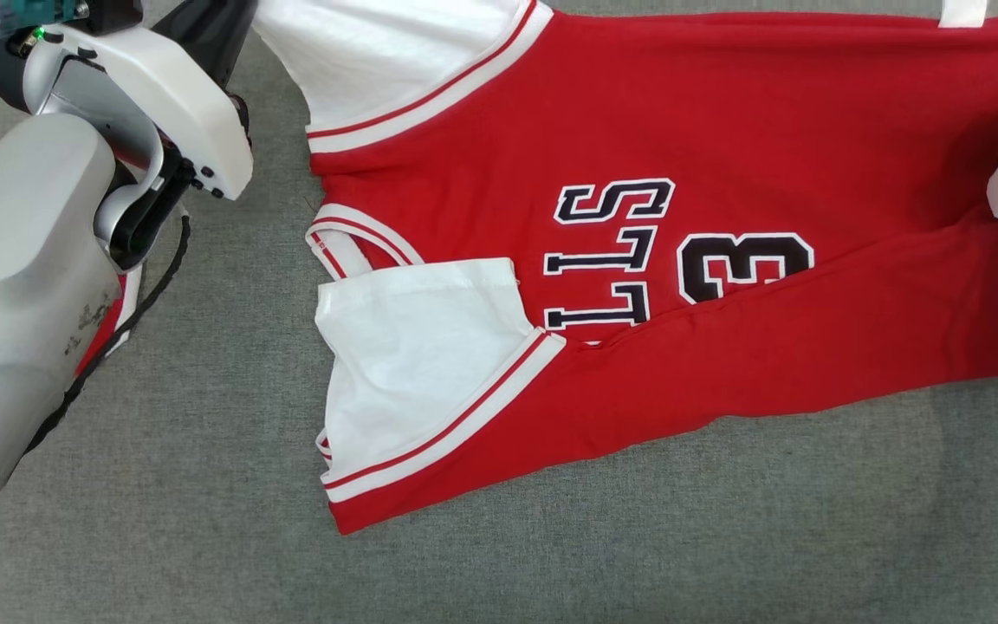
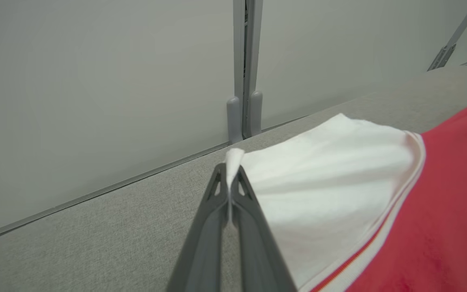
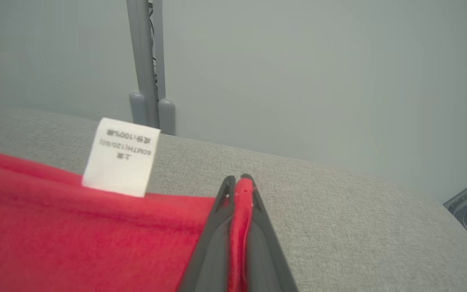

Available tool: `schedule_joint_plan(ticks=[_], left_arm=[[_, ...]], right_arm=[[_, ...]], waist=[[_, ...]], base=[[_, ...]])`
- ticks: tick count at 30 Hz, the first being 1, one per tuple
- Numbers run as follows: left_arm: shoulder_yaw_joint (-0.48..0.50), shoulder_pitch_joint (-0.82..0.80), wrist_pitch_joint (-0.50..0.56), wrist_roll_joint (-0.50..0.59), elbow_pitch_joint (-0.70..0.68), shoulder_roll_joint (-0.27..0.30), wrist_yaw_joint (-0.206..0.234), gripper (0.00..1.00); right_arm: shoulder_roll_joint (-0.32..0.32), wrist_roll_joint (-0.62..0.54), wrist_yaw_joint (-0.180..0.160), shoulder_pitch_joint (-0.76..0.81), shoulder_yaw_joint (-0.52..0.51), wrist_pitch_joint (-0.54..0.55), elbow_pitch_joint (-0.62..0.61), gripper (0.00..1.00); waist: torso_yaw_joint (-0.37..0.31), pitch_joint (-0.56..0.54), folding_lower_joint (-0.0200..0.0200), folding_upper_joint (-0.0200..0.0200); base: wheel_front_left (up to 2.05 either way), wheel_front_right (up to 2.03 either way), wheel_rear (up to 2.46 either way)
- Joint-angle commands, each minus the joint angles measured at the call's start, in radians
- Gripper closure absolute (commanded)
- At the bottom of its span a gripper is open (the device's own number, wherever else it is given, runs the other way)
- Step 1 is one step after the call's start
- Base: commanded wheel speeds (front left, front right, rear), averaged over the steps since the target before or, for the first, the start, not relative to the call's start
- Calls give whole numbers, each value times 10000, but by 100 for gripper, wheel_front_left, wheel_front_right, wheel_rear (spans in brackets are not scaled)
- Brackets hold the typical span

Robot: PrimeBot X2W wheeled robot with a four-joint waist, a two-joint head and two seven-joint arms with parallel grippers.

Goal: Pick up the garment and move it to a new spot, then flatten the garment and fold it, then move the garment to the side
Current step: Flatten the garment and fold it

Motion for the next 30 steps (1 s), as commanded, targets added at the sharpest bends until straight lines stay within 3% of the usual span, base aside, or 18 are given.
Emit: schedule_joint_plan(ticks=[1, 13, 25, 30], left_arm=[[-43, 162, -120, -6, 2, 149, -33, 100], [-901, 1681, 189, -415, -2045, 1208, -61, 100], [-1711, 3858, 1664, -929, -6250, 3174, 753, 100], [-1891, 4373, 2177, -1022, -7316, 3651, 1009, 100]], right_arm=[[-44, 195, -24, 268, 11, -220, 85, 100], [-851, 2030, -24, 2139, 865, -789, -311, 100], [-2299, 4719, -24, 4573, 2035, 1136, -2345, 100], [-2718, 5503, -24, 5272, 2161, 1972, -2999, 100]], waist=[[21, -191, 0, 0], [355, -1560, 0, 0], [500, -2371, 0, 0], [488, -2486, 0, 0]], base=[[0, 0, 0], [0, 0, 0], [0, 0, 0], [0, 0, 0]])
